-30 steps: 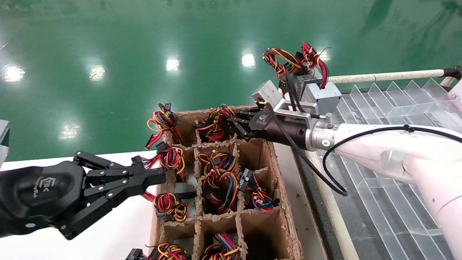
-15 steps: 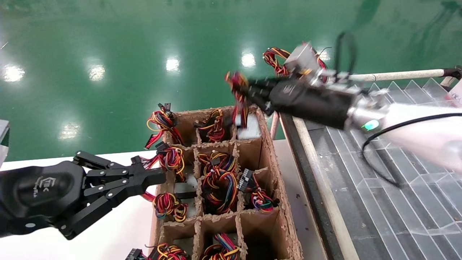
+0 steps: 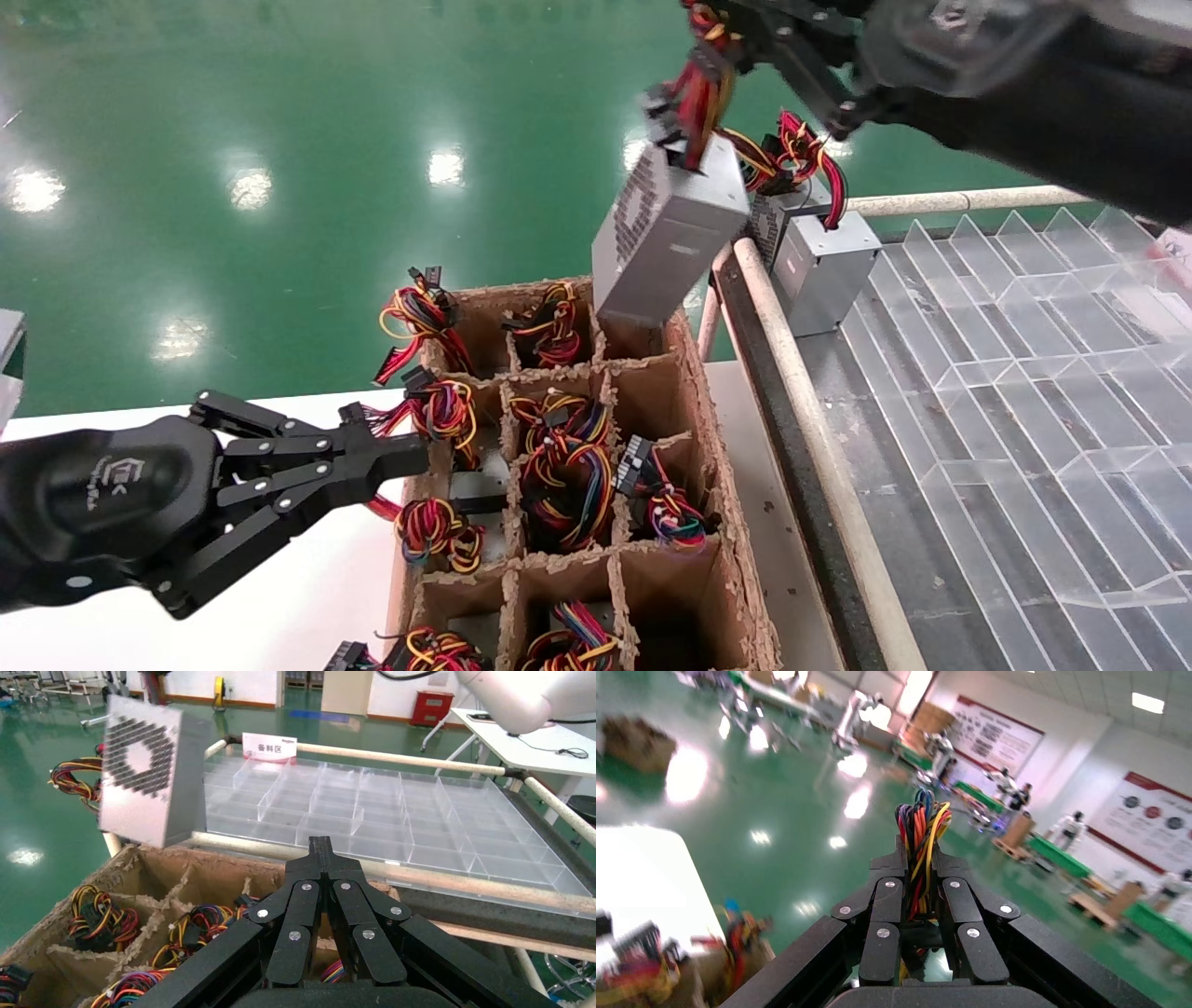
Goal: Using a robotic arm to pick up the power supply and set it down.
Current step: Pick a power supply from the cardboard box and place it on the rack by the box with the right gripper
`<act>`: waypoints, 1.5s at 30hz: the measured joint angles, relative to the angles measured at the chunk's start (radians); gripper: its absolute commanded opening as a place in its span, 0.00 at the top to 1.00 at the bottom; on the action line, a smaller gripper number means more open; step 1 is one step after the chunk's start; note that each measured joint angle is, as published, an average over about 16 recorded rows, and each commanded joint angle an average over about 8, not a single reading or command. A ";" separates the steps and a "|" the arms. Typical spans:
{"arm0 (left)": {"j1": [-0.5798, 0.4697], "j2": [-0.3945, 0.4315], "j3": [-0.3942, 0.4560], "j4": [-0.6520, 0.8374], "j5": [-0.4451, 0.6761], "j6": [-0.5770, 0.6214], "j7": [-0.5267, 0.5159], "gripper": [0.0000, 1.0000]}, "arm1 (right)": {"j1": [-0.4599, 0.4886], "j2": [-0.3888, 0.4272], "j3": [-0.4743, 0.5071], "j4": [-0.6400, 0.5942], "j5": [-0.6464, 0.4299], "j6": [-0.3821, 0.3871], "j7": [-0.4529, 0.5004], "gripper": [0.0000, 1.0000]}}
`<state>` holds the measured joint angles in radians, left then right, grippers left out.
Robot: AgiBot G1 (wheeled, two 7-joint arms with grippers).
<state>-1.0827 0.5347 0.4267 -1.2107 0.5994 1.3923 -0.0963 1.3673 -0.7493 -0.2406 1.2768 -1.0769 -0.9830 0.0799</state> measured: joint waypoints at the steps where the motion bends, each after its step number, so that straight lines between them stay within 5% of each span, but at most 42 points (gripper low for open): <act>1: 0.000 0.000 0.000 0.000 0.000 0.000 0.000 1.00 | -0.012 0.022 0.009 0.019 -0.001 0.007 0.006 1.00; 12: 0.000 0.000 0.000 0.000 0.000 0.000 0.000 1.00 | -0.167 0.231 0.109 0.074 0.015 0.047 0.020 1.00; 20: 0.000 0.000 0.000 0.000 0.000 0.000 0.000 1.00 | -0.270 0.286 0.147 0.071 0.009 0.108 0.022 1.00; 31: 0.000 0.000 0.000 0.000 0.000 0.000 0.000 1.00 | -0.286 0.165 0.096 0.018 -0.033 0.184 0.018 1.00; 45: 0.000 0.000 0.000 0.000 0.000 0.000 0.000 1.00 | -0.210 -0.010 0.032 -0.180 -0.061 0.186 -0.067 1.00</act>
<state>-1.0827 0.5347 0.4268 -1.2107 0.5994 1.3923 -0.0963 1.1577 -0.7592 -0.2082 1.0964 -1.1382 -0.7973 0.0126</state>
